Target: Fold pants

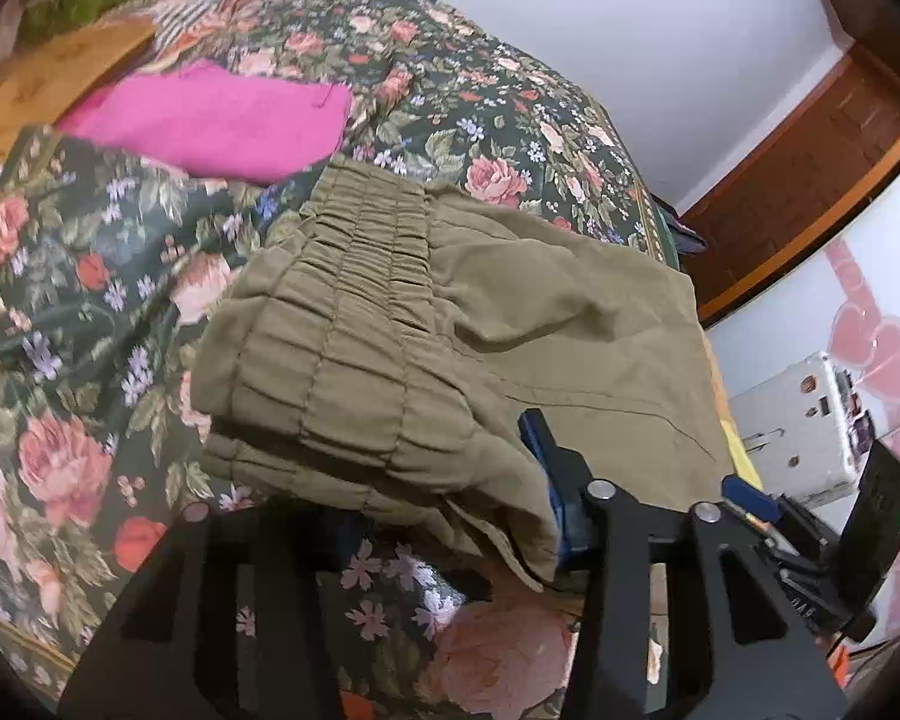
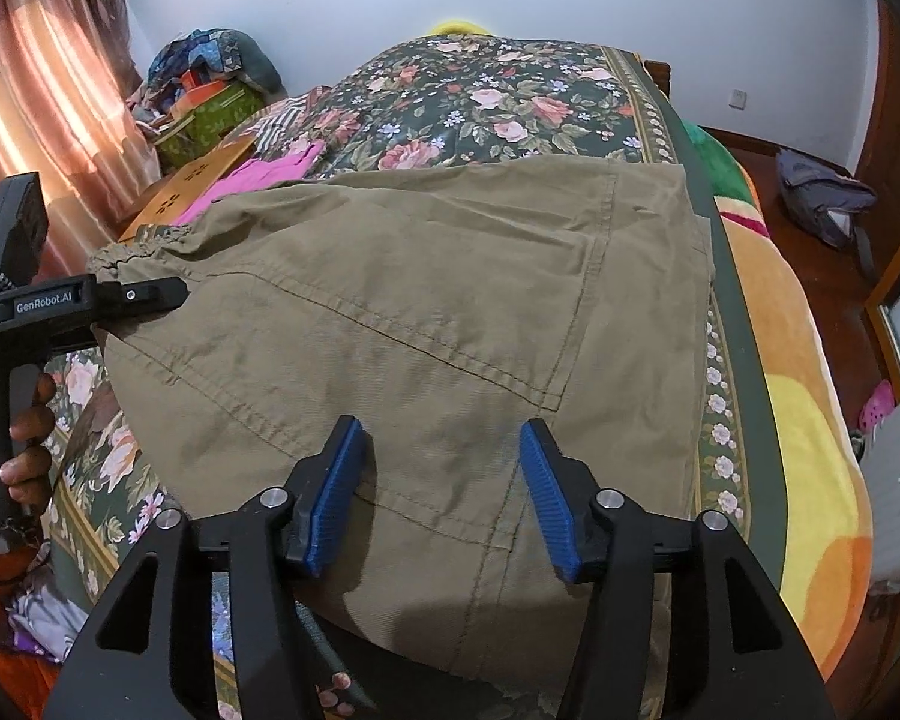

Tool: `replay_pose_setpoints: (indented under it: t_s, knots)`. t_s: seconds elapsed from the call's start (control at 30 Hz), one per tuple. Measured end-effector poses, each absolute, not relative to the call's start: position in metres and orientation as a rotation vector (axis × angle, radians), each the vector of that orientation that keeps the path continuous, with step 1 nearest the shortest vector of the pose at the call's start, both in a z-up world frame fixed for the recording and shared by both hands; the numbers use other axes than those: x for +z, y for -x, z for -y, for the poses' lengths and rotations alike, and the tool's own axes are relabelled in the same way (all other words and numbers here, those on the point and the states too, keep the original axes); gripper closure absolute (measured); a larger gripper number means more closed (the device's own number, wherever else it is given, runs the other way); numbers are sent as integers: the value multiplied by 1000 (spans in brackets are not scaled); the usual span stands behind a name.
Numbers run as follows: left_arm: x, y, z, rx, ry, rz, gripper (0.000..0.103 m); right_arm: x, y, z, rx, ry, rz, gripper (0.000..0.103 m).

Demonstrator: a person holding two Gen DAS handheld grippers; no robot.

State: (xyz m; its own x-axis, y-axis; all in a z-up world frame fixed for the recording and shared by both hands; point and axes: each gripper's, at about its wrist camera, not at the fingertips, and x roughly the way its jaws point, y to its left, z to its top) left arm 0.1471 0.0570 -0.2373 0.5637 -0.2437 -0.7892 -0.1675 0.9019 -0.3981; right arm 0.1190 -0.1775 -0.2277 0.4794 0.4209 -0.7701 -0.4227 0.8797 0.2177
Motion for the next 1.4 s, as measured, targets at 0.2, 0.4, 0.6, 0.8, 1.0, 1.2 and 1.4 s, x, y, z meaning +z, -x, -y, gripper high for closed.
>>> replay_pose_setpoints:
  t_s: [0.2, 0.4, 0.6, 0.8, 1.0, 1.2, 1.4]
  knots:
    - [-219, -137, -47, 2, 306, -912, 67, -220, -125, 178, 516, -8, -972, 51]
    - [-199, -118, -56, 54, 235, -856, 69, -193, -132, 159, 555, 6, -898, 51]
    - [-178, -90, -67, 114, 168, -787, 70, -181, -147, 109, 636, 34, -858, 51]
    - [-161, -68, -76, 154, 129, -728, 71, -189, -146, 49, 799, 110, -926, 51]
    - [-148, -61, -74, 134, 122, -688, 72, -209, -129, 18, 901, 217, -999, 51]
    - [-130, -60, -51, 73, 101, -645, 75, -210, -124, 15, 912, 238, -1000, 50]
    - [-113, -63, -30, 50, 38, -601, 75, -200, -117, 35, 879, 145, -970, 50]
